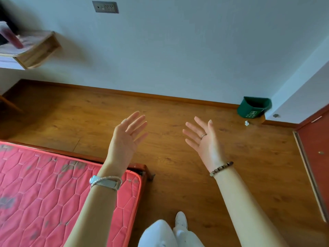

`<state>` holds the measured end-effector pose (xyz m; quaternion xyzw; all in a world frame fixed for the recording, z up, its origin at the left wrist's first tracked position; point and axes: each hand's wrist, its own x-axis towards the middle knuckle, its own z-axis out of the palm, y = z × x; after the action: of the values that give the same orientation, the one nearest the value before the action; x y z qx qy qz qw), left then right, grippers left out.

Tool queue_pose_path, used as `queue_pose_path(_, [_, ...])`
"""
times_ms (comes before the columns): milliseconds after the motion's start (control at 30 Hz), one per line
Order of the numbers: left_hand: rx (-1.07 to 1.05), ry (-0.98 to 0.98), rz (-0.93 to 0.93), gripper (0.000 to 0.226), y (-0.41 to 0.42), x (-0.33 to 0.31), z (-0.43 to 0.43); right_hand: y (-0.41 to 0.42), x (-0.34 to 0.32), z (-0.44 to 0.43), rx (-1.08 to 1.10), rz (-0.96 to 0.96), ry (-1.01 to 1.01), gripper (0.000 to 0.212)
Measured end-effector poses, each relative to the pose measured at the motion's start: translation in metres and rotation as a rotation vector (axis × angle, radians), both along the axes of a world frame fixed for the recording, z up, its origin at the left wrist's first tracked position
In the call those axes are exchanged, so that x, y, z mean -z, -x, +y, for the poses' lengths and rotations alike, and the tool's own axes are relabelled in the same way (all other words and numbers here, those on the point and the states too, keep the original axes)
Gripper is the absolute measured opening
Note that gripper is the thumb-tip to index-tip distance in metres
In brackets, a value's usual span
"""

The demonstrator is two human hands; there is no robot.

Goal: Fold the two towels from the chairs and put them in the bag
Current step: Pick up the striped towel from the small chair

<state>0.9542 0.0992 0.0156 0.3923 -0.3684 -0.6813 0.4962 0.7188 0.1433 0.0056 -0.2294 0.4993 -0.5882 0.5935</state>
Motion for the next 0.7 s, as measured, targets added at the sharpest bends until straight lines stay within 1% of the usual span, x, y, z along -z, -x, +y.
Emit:
queue_pose_path(200, [-0.054,0.012,0.0,0.047,0.004,0.0,-0.051,0.02,0.004,-0.056,-0.043,-0.005,-0.018,0.054])
queue_pose_path(433, [-0.112,0.015,0.013,0.047,0.008,0.009,-0.119,0.025,0.014,-0.133,-0.105,0.008,-0.049,0.051])
queue_pose_path(700, [-0.182,0.024,0.001,0.05,0.003,0.017,-0.232,0.02,0.007,-0.262,-0.185,0.06,-0.038,0.05])
